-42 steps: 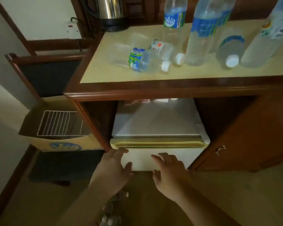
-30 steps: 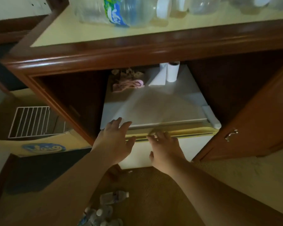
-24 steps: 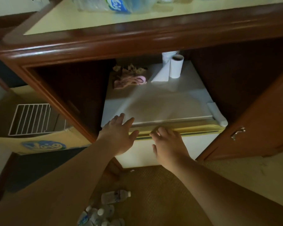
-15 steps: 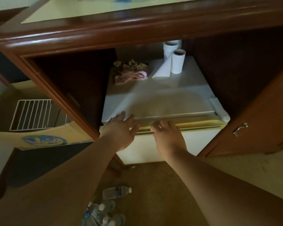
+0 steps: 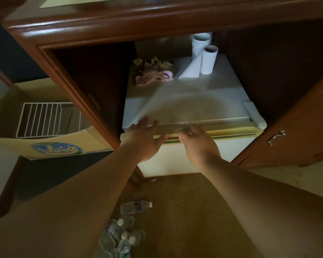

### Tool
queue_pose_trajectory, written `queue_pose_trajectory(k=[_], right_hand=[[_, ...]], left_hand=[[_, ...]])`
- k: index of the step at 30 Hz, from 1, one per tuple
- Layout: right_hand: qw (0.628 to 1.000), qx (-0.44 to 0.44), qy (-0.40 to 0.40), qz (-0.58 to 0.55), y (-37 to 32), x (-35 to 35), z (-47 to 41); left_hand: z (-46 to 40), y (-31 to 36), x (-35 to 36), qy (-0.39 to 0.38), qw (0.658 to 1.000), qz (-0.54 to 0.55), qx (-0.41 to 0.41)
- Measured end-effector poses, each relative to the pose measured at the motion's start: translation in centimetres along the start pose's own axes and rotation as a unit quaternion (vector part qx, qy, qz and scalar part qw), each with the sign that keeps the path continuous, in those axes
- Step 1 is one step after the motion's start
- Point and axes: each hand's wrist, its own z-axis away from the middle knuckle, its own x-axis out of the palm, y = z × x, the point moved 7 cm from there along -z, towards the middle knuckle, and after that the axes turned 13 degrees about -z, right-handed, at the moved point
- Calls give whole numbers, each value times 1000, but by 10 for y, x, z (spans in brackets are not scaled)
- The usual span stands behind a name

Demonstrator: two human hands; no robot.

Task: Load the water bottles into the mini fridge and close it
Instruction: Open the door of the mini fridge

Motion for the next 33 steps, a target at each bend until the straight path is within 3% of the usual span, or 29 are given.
queue_pose_trajectory(k=[5, 12, 19, 23, 28, 33], right_hand=[[999, -50, 5, -7, 4, -1, 31], [994, -76, -34, -70, 14, -17, 90], [983, 41, -31, -174, 48, -36, 141], [984, 92, 20, -150, 65, -56, 161], [992, -10, 113, -60, 88, -83, 199], [990, -134, 52, -5, 115, -106, 217]], left_hand=[[3, 10, -5, -36, 994, -48, 86], [2, 21, -4, -21, 1000, 5, -1], [5, 29, 3, -22, 999, 12, -47], [4, 39, -3, -45, 997, 8, -62], [-6, 61, -11, -44, 998, -12, -50], [-23, 88, -14, 14, 999, -46, 19]])
